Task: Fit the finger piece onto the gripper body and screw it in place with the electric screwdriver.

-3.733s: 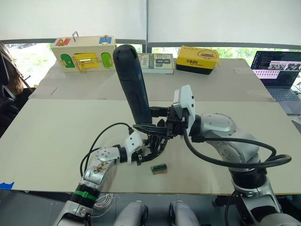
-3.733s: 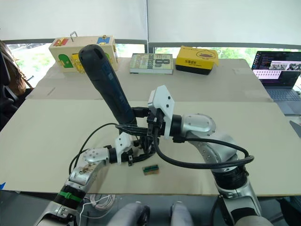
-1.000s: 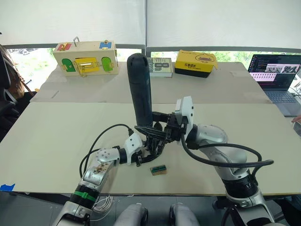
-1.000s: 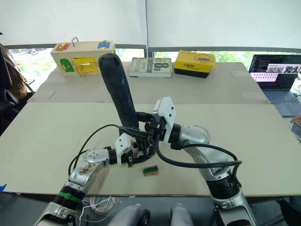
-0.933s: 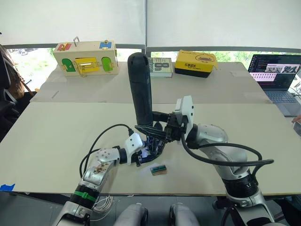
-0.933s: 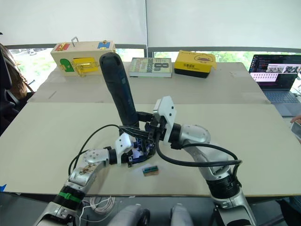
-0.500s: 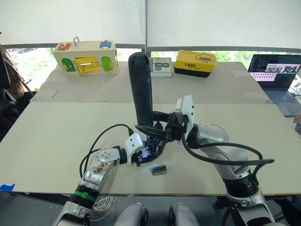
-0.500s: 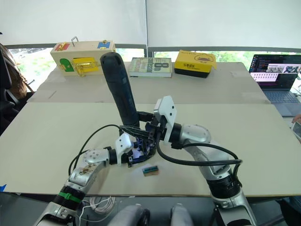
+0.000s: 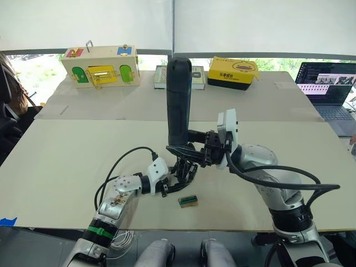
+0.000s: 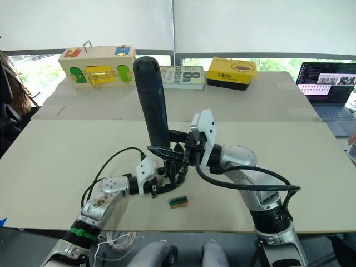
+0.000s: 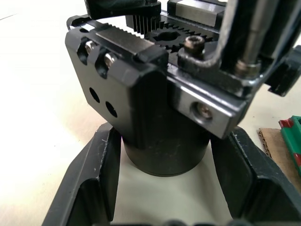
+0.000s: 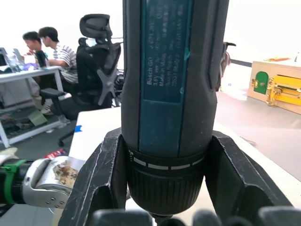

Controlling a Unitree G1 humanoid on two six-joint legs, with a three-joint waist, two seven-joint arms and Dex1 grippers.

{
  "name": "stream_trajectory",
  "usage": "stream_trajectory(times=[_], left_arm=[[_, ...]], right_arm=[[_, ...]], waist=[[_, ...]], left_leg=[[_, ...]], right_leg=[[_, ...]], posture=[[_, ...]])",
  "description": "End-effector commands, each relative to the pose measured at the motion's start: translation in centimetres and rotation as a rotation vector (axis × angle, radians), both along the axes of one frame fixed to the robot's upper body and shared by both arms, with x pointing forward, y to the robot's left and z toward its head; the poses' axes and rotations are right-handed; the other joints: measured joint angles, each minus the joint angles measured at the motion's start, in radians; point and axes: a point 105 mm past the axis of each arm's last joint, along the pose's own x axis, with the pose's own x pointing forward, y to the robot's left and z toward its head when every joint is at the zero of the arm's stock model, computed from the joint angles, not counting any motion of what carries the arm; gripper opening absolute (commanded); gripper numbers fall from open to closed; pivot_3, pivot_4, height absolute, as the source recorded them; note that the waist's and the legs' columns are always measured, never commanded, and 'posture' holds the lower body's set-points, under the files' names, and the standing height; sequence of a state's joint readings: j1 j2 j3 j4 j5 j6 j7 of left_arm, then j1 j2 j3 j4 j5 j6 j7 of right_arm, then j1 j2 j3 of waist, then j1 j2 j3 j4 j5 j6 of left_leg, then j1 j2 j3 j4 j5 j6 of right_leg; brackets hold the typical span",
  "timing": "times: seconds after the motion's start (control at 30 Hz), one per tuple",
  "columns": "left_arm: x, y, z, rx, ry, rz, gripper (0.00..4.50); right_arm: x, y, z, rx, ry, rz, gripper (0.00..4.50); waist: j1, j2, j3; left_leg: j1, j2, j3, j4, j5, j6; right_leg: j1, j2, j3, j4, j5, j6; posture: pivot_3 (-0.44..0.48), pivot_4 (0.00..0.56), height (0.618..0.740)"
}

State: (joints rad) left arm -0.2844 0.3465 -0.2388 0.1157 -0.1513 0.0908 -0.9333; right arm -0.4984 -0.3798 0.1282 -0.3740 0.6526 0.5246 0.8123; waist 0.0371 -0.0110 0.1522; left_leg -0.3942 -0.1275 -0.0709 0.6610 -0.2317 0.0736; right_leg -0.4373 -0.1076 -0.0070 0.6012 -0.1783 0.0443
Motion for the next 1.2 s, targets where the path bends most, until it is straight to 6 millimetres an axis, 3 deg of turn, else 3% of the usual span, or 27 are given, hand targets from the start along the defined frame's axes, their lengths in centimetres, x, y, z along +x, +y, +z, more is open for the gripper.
stream_trajectory(times=[0.03,0.5,0.57,0.67,0.83,1.03,1.17,1.2], left_arm=[[-0.4,0.1,-1.2,0.030,0.044,0.000,2.27],[-0.1,0.3,-1.4,0.035,0.041,0.036,2.27],[-0.1,0.4,-1.3,0.031,0.043,0.034,3.30],[-0.5,0.8,-1.1,0.025,0.029,0.021,4.44],[-0.5,2.4,-0.4,0.021,-0.009,0.044,4.44],[-2.4,7.4,1.5,0.010,0.008,0.033,4.44],[-3.9,10.6,3.1,-0.023,0.012,0.014,4.44],[-4.2,11.7,3.9,-0.029,0.000,0.018,4.44]], right_arm=[[-2.1,-0.3,3.8,0.081,-0.167,0.081,1.90],[-4.6,-0.8,5.2,0.060,-0.214,0.238,1.90],[-5.2,-1.0,5.5,0.050,-0.210,0.262,1.90],[-6.4,-1.1,6.2,0.035,-0.204,0.304,1.90],[-7.0,-2.2,8.5,0.063,-0.170,0.293,1.90],[-3.9,-8.9,8.1,-0.118,0.038,0.006,1.90],[-2.4,-14.2,5.4,-0.350,0.217,-0.190,1.90],[-1.8,-16.2,4.2,-0.422,0.292,-0.276,1.90]], waist=[[0.000,0.000,0.000],[0.001,0.000,0.001],[0.000,0.000,0.001],[-0.001,0.000,0.001],[-0.012,0.000,0.001],[-0.021,0.000,0.004],[-0.018,0.003,0.006],[-0.015,0.003,0.006]], left_leg=[[-0.001,0.000,0.000,0.000,0.000,0.000],[-0.001,0.000,0.000,0.000,0.000,0.000],[-0.001,0.000,0.000,0.000,0.000,0.000],[-0.001,0.000,0.000,0.000,0.000,0.000],[-0.005,0.002,0.000,0.000,0.000,0.000],[-0.007,0.002,0.000,0.000,-0.001,0.002],[-0.011,0.002,0.000,0.000,-0.002,0.003],[-0.012,0.002,0.000,0.000,-0.002,0.004]], right_leg=[[-0.001,0.000,0.000,0.000,0.000,0.000],[0.000,0.000,-0.001,0.000,0.000,0.000],[0.000,0.000,-0.001,0.000,0.000,0.000],[0.000,-0.001,0.000,-0.001,0.000,0.000],[-0.002,-0.001,0.000,0.000,0.001,-0.001],[-0.003,-0.002,0.000,-0.003,0.001,-0.002],[-0.005,-0.003,-0.001,-0.006,0.001,-0.002],[-0.005,-0.004,-0.002,-0.006,0.001,-0.002]], posture=[[0.000,0.150,0.740],[0.000,0.150,0.740],[0.000,0.150,0.740],[0.000,0.150,0.740],[0.000,0.150,0.740],[0.000,0.150,0.740],[0.000,0.150,0.740],[0.000,0.150,0.740]])
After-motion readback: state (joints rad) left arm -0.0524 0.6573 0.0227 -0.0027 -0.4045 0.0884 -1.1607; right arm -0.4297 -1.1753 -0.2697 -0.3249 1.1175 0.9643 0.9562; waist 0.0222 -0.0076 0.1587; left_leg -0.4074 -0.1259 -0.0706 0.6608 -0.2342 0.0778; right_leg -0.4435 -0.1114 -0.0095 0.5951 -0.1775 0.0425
